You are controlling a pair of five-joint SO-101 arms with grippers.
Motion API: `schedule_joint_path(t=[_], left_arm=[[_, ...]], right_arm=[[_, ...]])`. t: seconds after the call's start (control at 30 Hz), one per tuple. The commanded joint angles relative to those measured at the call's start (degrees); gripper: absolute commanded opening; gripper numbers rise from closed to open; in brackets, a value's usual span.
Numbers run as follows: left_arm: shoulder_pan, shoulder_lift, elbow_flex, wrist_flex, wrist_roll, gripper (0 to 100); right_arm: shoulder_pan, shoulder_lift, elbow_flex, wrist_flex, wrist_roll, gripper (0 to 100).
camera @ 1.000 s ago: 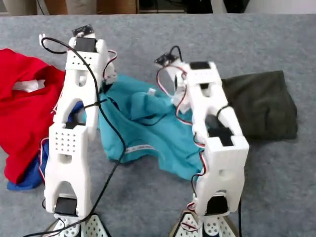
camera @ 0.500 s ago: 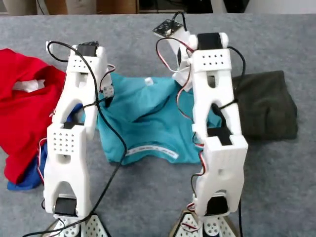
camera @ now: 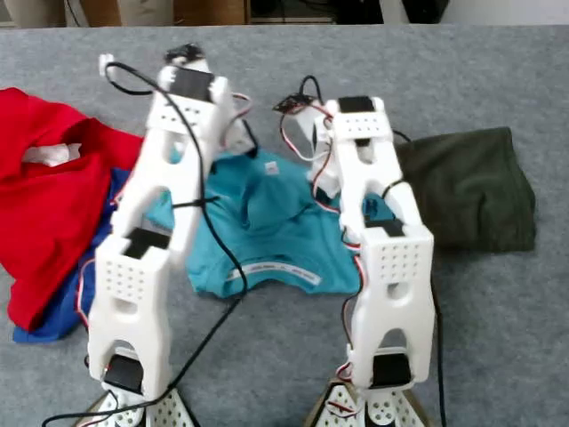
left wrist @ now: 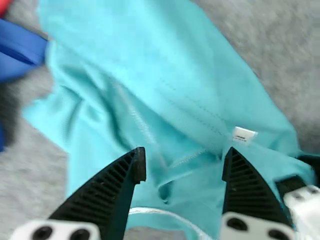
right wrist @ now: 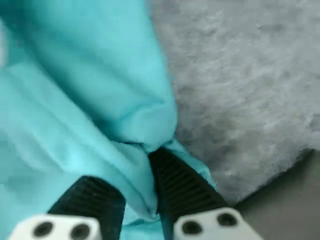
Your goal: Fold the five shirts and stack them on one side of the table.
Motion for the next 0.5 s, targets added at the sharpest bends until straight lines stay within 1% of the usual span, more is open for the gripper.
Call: schedule_joint_path(t=[0.0, 0.1, 0.17, 0.23, 0.37, 0.43, 0.47], left_arm=[[1.67, 1.63, -1.93, -3.43, 3.78, 25], [0.88, 2.86, -7.21, 0.0, 6.95, 25], [-0.53, 2.86, -11.43, 2.9, 7.65, 25], [-2.2, 2.59, -12.84, 3.08, 7.47, 25], [-9.49, -0.13, -10.73, 3.16, 3.6, 25], [-12.4, -2.15, -7.21, 3.16, 3.43, 24], [-12.57, -3.12, -5.8, 3.08, 3.52, 22]], right_arm=[[3.56, -0.66, 5.23, -7.12, -2.64, 0.2], [3.74, -3.47, 7.96, -9.23, -2.81, 0.2], [3.74, -4.97, 11.56, -12.22, -2.64, 0.2], [3.47, -6.99, 14.64, -14.59, -2.37, 0.2], [3.47, -10.15, 19.65, -18.73, -2.29, 0.2], [3.47, -11.12, 21.14, -20.04, -2.29, 0.2], [3.38, -11.38, 21.41, -20.4, -2.2, 0.2]])
